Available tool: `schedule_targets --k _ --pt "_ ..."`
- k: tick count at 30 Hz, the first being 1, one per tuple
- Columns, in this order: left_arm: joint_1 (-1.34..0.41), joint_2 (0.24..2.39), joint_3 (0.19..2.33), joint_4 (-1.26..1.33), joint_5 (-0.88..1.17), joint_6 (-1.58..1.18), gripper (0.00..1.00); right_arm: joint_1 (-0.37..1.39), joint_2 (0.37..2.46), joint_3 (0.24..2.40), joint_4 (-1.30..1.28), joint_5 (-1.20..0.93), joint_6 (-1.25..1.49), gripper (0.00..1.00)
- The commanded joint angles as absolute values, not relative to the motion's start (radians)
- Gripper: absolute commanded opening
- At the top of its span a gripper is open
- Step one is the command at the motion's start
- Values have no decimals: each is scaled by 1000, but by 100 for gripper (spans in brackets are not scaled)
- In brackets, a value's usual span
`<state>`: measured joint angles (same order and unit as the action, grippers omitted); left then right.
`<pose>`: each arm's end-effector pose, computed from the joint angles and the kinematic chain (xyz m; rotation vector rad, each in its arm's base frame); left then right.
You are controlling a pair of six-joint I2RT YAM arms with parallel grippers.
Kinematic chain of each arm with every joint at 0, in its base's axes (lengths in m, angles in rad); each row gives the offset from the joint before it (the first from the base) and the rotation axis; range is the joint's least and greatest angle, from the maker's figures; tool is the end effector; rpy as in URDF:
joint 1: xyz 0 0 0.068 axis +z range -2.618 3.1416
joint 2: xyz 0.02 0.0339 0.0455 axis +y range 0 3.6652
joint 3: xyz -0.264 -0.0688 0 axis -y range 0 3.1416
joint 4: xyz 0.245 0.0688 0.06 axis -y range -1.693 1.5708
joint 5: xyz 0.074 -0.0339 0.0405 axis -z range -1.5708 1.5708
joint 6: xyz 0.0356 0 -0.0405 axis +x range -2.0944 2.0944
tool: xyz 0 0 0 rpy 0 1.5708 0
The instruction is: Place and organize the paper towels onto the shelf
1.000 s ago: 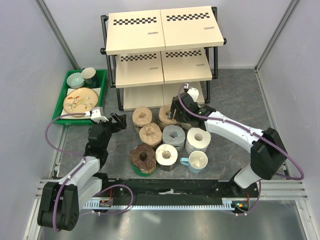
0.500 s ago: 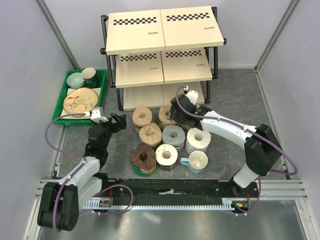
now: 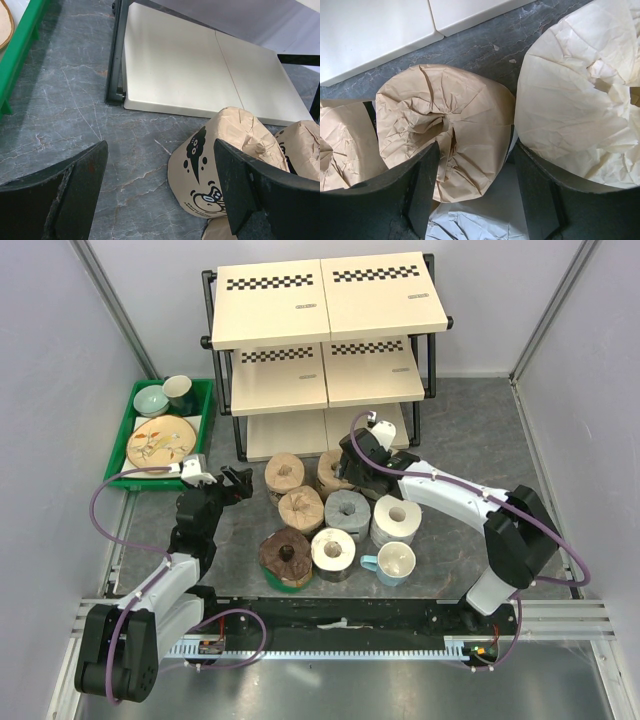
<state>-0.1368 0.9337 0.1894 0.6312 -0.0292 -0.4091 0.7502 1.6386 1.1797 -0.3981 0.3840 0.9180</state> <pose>0.1910 -0.0252 0.1915 -0.2525 1.6797 -0.3849 0.2682 0.2317 0.2413 0.3695 2.3451 0.3447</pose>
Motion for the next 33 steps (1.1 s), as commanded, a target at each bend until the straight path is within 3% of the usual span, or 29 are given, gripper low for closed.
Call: schedule_targets --k 1,13,33 --pt "-138 925 183 681 -55 -407 93 749 1657 1203 -374 426 948 69" --pt "-138 925 184 681 -57 -406 93 750 1666 1186 -333 466 988 67" --pt "-138 930 187 680 -61 -408 93 750 1657 1178 -313 466 936 37"
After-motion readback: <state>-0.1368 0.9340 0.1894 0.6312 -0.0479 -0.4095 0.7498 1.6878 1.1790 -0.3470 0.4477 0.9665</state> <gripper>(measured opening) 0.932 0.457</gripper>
